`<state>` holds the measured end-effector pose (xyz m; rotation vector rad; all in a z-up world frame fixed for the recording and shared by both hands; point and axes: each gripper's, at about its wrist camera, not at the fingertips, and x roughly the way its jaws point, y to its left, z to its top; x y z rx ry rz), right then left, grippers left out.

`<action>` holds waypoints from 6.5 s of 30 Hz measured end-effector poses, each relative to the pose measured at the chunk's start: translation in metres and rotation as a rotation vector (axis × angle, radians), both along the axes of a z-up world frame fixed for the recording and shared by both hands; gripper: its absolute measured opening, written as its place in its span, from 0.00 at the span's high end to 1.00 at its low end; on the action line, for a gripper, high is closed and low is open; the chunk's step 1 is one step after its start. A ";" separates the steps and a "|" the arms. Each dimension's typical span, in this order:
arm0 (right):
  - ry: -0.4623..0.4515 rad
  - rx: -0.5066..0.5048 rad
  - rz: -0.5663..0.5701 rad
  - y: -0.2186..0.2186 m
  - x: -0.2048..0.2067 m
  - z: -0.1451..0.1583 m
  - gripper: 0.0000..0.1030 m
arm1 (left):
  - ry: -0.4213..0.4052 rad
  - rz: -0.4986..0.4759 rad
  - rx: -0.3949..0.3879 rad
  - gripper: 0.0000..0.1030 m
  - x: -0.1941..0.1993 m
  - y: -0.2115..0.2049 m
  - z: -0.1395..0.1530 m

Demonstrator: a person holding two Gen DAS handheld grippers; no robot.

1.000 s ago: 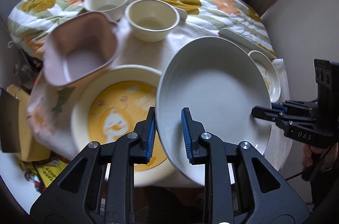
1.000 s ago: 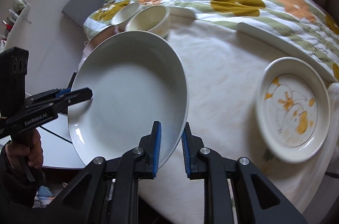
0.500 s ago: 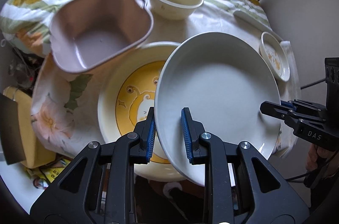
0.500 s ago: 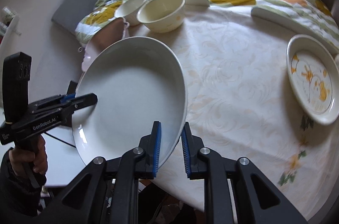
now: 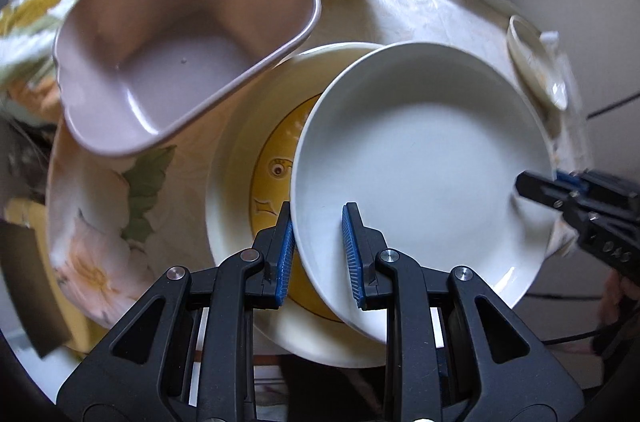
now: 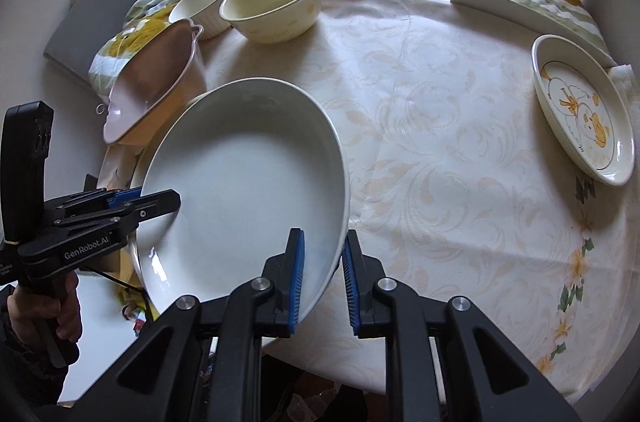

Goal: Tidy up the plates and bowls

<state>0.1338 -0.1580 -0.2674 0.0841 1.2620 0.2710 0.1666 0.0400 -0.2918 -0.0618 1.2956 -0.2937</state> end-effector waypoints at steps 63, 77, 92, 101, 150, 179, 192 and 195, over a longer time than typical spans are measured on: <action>-0.140 -0.159 0.005 0.033 -0.019 -0.006 0.56 | -0.281 -0.128 0.432 0.17 -0.034 -0.040 0.017; -0.289 -0.028 -0.287 -0.057 -0.067 0.081 0.00 | -0.471 -0.260 0.093 0.00 -0.028 -0.085 0.154; -0.291 0.042 -0.727 -0.219 -0.079 0.096 0.00 | -0.319 -0.572 -0.162 0.01 0.101 -0.267 0.150; -0.184 0.168 -0.806 -0.272 -0.021 0.021 0.26 | -0.153 -0.647 -0.042 0.39 0.172 -0.345 0.057; -0.234 0.214 -0.524 -0.193 -0.013 0.079 0.84 | -0.228 -0.395 -0.066 0.82 0.104 -0.203 0.111; -0.112 0.166 0.021 -0.015 -0.024 0.015 0.84 | -0.125 0.082 0.006 0.82 -0.036 0.010 0.023; -0.129 0.105 0.067 -0.005 -0.016 0.010 0.84 | -0.156 0.085 0.081 0.82 -0.028 -0.001 0.012; -0.127 0.094 0.071 -0.005 -0.016 0.009 0.84 | -0.179 0.057 0.140 0.82 -0.028 -0.009 0.013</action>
